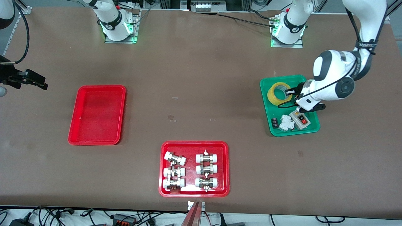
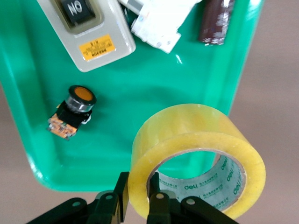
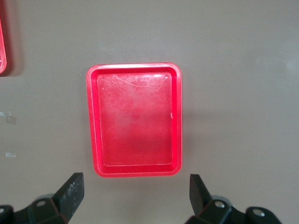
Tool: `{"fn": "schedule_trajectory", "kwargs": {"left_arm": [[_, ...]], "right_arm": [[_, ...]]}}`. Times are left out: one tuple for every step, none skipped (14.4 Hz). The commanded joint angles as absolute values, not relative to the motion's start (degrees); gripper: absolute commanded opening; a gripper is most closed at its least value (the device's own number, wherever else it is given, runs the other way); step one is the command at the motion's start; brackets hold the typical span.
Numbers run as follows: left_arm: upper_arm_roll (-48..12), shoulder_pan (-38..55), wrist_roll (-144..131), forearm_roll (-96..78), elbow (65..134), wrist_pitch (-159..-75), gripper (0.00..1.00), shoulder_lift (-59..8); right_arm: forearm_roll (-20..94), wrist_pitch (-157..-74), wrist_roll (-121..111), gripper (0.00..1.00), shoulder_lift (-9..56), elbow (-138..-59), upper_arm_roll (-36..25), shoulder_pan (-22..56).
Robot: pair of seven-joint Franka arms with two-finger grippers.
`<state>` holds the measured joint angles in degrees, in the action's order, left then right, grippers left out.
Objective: Left arm passes tape to right arm into tray
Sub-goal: 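Close the left gripper on the tape roll's rim, then carry the tape toward center with the left gripper while the right gripper approaches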
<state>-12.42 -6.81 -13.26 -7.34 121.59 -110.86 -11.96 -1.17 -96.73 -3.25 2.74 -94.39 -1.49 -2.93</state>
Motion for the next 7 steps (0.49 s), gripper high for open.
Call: {"fn": "schedule_trajectory", "kwargs": {"left_arm": [[-13.1, -6.0, -13.5, -9.5, 116.0, -104.6, 0.03, -11.7], [-14.0, -5.5, -13.6, -12.5, 114.7, -103.4, 0.01, -11.7], [-14.8, -5.5, -13.7, -15.9, 113.0, -101.4, 0.01, -11.8], [-15.0, -5.3, -13.4, -18.7, 111.9, -100.5, 0.01, -12.2], [-16.3, -4.6, -13.3, -22.1, 111.0, -100.4, 0.01, -12.7], [-17.6, -4.0, -13.6, -24.8, 110.0, -100.4, 0.01, -13.1], [-19.0, -3.5, -14.1, -27.7, 108.8, -100.4, 0.01, -13.6]], "right_arm": [[-1.1, -96.5, -2.5, 1.00, 2.2, -94.7, -0.6, -2.4], [-1.1, -96.7, -2.5, 1.00, 2.3, -94.7, -0.6, -2.2], [-1.0, -96.7, -2.7, 1.00, 2.8, -94.7, -0.5, -1.9], [-1.0, -96.4, -2.8, 1.00, 3.4, -94.7, -0.6, -1.0], [-1.1, -96.4, -2.6, 1.00, 4.1, -95.0, -0.6, 0.3], [-1.1, -96.4, -3.5, 1.00, 6.9, -94.7, -0.6, 1.5], [-1.0, -96.1, -3.8, 1.00, 7.8, -94.7, -0.6, 1.8]]}}
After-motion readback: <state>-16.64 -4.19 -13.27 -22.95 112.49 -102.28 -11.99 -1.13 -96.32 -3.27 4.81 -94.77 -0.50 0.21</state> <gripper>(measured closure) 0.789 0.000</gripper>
